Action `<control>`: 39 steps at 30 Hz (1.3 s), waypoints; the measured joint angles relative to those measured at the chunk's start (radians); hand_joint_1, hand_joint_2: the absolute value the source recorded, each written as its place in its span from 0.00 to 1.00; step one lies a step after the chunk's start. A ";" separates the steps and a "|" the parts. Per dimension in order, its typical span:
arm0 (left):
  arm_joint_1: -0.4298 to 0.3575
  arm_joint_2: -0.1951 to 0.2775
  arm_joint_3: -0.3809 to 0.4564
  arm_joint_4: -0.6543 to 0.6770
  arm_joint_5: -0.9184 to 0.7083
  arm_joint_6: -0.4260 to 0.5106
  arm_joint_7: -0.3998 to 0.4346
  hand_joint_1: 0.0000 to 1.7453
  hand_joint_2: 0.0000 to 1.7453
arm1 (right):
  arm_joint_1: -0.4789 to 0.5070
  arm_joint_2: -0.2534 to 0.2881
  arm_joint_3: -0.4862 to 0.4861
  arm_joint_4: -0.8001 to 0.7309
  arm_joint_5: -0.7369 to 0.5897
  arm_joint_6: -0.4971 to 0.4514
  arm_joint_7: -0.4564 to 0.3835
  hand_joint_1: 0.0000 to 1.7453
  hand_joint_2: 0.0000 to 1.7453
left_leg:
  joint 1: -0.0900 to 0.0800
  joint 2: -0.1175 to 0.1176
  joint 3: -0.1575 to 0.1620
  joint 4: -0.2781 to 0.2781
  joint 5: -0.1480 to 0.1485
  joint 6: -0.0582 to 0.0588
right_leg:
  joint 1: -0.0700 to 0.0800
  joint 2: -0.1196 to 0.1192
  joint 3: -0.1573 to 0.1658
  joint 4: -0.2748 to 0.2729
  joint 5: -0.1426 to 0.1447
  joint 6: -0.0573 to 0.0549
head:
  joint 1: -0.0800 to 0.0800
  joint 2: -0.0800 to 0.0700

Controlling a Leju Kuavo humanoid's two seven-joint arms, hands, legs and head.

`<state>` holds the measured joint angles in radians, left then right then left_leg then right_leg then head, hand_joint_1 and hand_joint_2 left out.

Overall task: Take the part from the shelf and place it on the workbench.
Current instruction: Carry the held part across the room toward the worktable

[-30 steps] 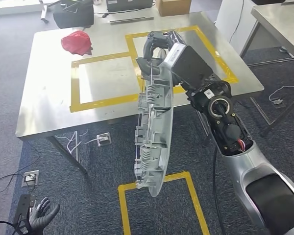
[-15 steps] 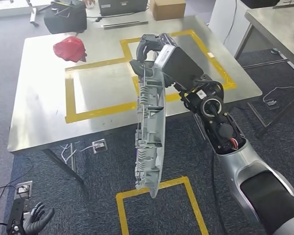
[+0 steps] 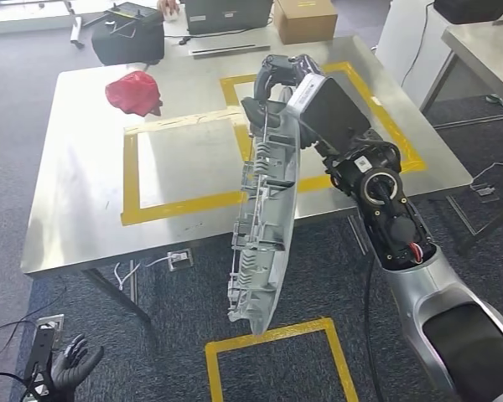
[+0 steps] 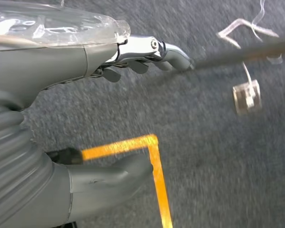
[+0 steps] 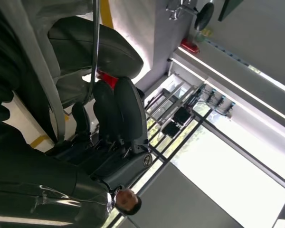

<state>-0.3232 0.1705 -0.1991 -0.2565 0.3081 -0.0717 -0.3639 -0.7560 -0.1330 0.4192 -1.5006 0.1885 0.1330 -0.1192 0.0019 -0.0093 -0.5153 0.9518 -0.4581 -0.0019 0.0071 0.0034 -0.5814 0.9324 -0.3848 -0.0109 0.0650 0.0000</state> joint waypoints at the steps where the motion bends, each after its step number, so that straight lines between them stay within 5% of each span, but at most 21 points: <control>1: -0.001 0.000 0.000 0.000 -0.002 -0.002 0.000 0.00 1.00 | -0.002 0.000 -0.002 -0.002 0.000 0.000 0.001 1.00 1.00 | 0.000 0.001 -0.006 0.019 -0.010 -0.004 | -0.003 0.000 0.010 -0.006 -0.001 -0.004 | -0.001 0.000; 3: -0.005 0.001 0.000 0.000 -0.004 -0.001 0.001 0.00 1.00 | -0.005 -0.001 -0.005 -0.005 0.001 0.000 0.001 1.00 1.00 | 0.005 0.003 -0.058 0.116 -0.052 -0.013 | -0.007 0.001 0.022 -0.012 -0.004 -0.009 | -0.010 0.000; 5: -0.007 0.002 0.000 0.000 -0.004 0.000 0.003 0.00 1.00 | -0.002 -0.001 -0.006 -0.007 0.001 0.001 0.001 1.00 1.00 | 0.008 0.003 -0.148 0.251 -0.096 -0.022 | -0.008 0.003 0.027 -0.011 -0.013 -0.012 | -0.024 0.000; 7: -0.005 0.003 0.000 0.000 -0.004 0.001 0.004 0.00 1.00 | 0.003 -0.001 -0.006 -0.007 0.000 0.004 0.000 1.00 1.00 | 0.009 0.004 -0.197 0.283 -0.079 -0.025 | -0.008 0.005 0.036 -0.010 -0.025 -0.011 | -0.032 0.000; 10: -0.003 0.006 0.000 0.000 -0.001 0.005 0.004 0.00 1.00 | 0.002 -0.001 -0.006 -0.007 -0.002 0.006 -0.008 1.00 1.00 | 0.009 0.005 -0.144 0.095 0.053 -0.018 | -0.007 0.006 0.063 -0.006 -0.049 -0.004 | -0.040 0.000; 12: -0.003 0.007 0.000 0.000 0.001 0.007 0.004 0.00 1.00 | -0.005 -0.001 -0.006 -0.006 -0.002 0.006 -0.012 1.00 1.00 | 0.004 0.006 -0.112 0.006 0.080 -0.008 | -0.005 0.007 0.070 -0.004 -0.063 0.006 | -0.046 0.000; 15: -0.002 0.006 0.000 0.000 0.001 0.008 0.004 0.00 1.00 | -0.015 -0.001 -0.007 -0.006 -0.002 0.004 -0.013 1.00 1.00 | 0.003 0.005 -0.096 -0.008 0.072 0.013 | -0.003 0.007 0.072 0.007 -0.076 0.024 | -0.044 0.000; 17: -0.003 0.006 0.000 0.000 0.001 0.008 0.003 0.00 1.00 | -0.021 -0.001 -0.008 -0.006 -0.002 0.003 -0.014 1.00 1.00 | 0.006 0.003 -0.078 -0.010 0.064 0.024 | -0.006 0.004 0.050 0.063 -0.099 0.034 | -0.036 0.000; 20: -0.004 0.005 0.000 0.000 0.001 0.008 0.003 0.00 1.00 | -0.024 -0.001 -0.008 -0.005 -0.002 0.001 -0.014 1.00 1.00 | 0.007 0.003 -0.056 -0.010 0.044 0.031 | -0.009 0.002 -0.067 0.264 -0.166 0.045 | -0.024 0.000; 22: -0.003 0.003 0.000 0.000 0.001 0.008 0.003 0.00 1.00 | -0.021 -0.001 -0.008 -0.003 -0.001 0.001 -0.014 1.00 1.00 | 0.007 0.001 -0.035 -0.010 0.027 0.031 | -0.009 0.002 -0.123 0.321 -0.175 0.045 | -0.018 0.000; 27: -0.004 0.000 0.000 0.000 0.000 0.006 0.005 0.00 1.00 | -0.028 -0.001 -0.010 0.003 0.006 -0.001 -0.015 1.00 1.00 | 0.004 -0.005 0.026 -0.012 -0.023 0.015 | 0.000 0.002 -0.057 0.045 0.015 0.019 | -0.002 0.000; 30: -0.009 -0.001 0.000 0.000 0.000 0.003 0.008 0.00 1.00 | -0.033 -0.001 -0.011 0.005 0.012 -0.003 -0.016 1.00 1.00 | 0.003 -0.004 0.032 -0.007 -0.034 -0.001 | 0.002 0.003 -0.030 0.012 0.014 0.001 | -0.003 0.000; 32: -0.006 -0.001 0.000 0.000 0.001 0.001 0.008 0.00 1.00 | -0.038 -0.001 -0.014 0.007 0.012 -0.006 -0.018 1.00 1.00 | 0.005 -0.001 0.008 0.044 -0.036 -0.010 | -0.002 0.002 -0.012 0.002 0.012 -0.007 | -0.004 0.000; 36: 0.008 0.001 0.000 0.001 0.007 0.000 0.021 0.00 1.00 | -0.043 -0.002 -0.014 0.014 0.016 -0.008 -0.022 1.00 1.00 | 0.009 0.001 -0.163 0.274 -0.110 -0.027 | -0.005 -0.001 0.005 -0.003 -0.004 -0.014 | -0.025 0.000; 37: 0.011 0.001 0.000 0.001 0.008 -0.001 0.026 0.00 1.00 | -0.042 -0.002 -0.014 0.017 0.016 -0.009 -0.024 1.00 1.00 | 0.009 0.001 -0.190 0.284 -0.110 -0.028 | -0.005 -0.002 0.010 -0.002 -0.010 -0.014 | -0.028 0.000; 39: 0.020 0.002 0.000 0.001 0.011 -0.003 0.032 0.00 1.00 | -0.042 -0.002 -0.014 0.022 0.016 -0.010 -0.026 1.00 1.00 | 0.009 0.001 -0.187 0.200 -0.036 -0.028 | -0.005 -0.003 0.021 0.000 -0.022 -0.012 | -0.033 0.000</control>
<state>-0.3034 0.1729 -0.1991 -0.2560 0.3196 -0.0743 -0.3322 -0.7979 -0.1346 0.4047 -1.4786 0.2046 0.1235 -0.1455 0.0109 -0.0078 -0.7025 1.1515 -0.4945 -0.0304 0.0020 0.0004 -0.5599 0.9325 -0.4067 -0.0231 0.0322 0.0000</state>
